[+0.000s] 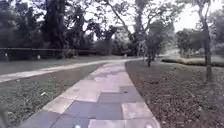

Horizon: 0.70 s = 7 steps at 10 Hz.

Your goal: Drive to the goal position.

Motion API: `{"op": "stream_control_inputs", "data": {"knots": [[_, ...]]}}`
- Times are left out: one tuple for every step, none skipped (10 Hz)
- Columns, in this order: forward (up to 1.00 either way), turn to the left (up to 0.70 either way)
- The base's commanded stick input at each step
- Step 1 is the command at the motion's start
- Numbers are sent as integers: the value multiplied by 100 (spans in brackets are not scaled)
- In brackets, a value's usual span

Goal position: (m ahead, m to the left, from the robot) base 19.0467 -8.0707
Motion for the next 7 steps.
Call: {"op": "stream_control_inputs", "data": {"knots": [[70,0],[70,0],[70,0],[70,0],[70,0],[70,0],[70,0]]}}
